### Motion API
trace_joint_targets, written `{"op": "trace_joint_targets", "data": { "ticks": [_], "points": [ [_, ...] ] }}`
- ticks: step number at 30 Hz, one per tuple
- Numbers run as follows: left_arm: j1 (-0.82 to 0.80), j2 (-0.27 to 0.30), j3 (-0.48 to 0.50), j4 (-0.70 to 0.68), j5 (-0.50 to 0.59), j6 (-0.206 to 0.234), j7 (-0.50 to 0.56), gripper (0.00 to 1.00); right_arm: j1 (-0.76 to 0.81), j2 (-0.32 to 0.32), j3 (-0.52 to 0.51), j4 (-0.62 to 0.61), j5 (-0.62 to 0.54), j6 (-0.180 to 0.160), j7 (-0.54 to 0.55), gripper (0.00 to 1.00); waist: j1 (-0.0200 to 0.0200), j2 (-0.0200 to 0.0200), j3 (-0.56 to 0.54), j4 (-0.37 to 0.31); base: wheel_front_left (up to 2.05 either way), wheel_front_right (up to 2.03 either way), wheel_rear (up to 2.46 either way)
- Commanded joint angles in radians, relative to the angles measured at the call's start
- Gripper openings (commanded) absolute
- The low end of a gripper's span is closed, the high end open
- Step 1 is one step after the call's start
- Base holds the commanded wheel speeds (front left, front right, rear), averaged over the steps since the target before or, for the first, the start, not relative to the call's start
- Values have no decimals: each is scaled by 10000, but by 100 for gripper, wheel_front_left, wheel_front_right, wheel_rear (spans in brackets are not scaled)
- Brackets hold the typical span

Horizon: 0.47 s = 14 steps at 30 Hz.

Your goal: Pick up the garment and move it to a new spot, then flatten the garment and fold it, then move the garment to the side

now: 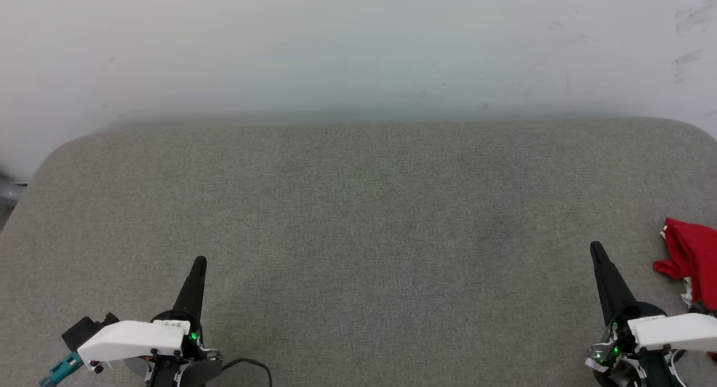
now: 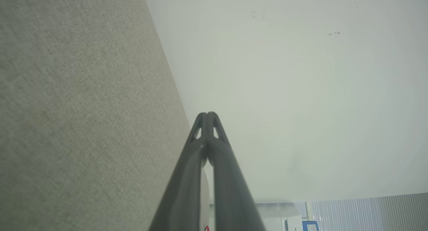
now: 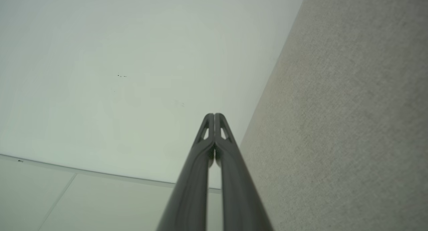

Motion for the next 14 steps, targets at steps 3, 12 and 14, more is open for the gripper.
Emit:
{"op": "trace_joint_targets", "data": {
  "ticks": [3, 12, 14],
  "points": [
    [-177, -34, 109, -10, -376, -96, 119, 0, -248, -25, -11, 107, 421, -2, 24, 0, 0, 0, 11, 2, 0, 0, 0],
    [-245, -109, 219, 20, -976, -200, 276, 0, -378, -8, -29, 329, 1066, -3, 68, 0, 0, 0, 36, 5, 0, 0, 0],
    [-267, -130, 261, 31, -1168, -208, 345, 0, -426, -2, -33, 404, 1269, -3, 87, 0, 0, 0, 45, 6, 0, 0, 0]
  ]
}}
